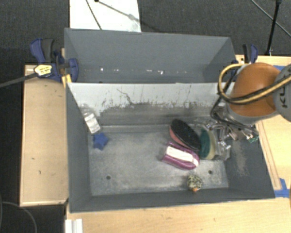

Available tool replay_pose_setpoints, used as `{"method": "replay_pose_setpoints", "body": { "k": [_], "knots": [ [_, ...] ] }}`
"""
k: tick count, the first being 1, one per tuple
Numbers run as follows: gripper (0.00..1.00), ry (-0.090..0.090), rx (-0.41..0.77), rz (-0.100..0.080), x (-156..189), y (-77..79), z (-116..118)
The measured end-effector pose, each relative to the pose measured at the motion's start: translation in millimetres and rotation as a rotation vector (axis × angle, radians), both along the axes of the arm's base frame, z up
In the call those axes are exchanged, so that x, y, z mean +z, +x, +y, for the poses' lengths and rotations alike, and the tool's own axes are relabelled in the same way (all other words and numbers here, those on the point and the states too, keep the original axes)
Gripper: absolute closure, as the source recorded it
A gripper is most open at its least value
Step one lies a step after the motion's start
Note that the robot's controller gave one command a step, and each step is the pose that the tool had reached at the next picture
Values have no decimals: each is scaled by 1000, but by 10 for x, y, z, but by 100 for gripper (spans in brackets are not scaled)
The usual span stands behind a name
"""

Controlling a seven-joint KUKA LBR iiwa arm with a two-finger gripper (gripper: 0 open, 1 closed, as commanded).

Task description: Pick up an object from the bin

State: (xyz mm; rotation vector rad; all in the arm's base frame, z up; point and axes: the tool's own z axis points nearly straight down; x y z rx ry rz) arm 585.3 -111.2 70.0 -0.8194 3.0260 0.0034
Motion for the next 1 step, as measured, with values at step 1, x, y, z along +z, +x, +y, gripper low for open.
{"method": "replay_pose_setpoints", "body": {
  "k": [1],
  "knots": [
    [100,-1,1,-4,30,15,-4]
  ]
}}
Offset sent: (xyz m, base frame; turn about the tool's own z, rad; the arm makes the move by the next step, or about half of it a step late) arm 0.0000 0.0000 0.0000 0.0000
